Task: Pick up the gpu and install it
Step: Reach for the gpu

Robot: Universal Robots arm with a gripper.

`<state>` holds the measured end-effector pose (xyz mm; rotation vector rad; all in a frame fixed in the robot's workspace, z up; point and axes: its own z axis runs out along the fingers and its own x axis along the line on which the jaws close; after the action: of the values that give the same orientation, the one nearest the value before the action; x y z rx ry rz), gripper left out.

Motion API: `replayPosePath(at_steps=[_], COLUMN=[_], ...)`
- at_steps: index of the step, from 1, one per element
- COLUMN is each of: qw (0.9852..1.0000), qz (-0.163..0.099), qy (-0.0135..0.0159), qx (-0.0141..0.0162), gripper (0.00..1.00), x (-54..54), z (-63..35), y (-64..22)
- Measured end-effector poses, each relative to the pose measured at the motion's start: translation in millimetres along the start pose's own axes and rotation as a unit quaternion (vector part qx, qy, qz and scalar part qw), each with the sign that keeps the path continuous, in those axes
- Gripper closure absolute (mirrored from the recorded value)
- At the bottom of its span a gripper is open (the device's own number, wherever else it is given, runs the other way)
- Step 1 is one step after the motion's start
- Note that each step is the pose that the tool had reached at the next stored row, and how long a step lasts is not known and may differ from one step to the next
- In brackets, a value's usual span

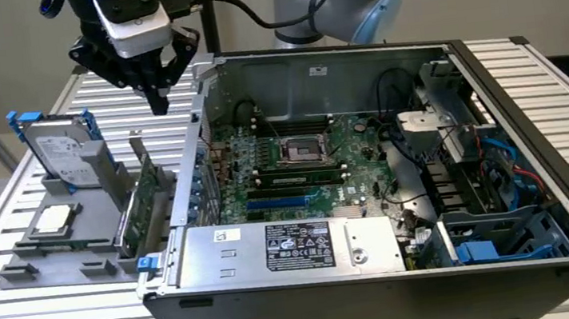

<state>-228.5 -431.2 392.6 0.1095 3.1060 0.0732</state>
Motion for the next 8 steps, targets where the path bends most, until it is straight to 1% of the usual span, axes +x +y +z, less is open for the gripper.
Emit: replayPosePath(at_steps=[6,8], qw=[1.0000,1.0000], qz=[0.000,0.000], qy=[0.0000,0.0000], qx=[0.0000,0.0005], gripper=[0.89,0.89], x=[27.6,36.4], z=[2.1,4.0], y=[-2.2,-3.0])
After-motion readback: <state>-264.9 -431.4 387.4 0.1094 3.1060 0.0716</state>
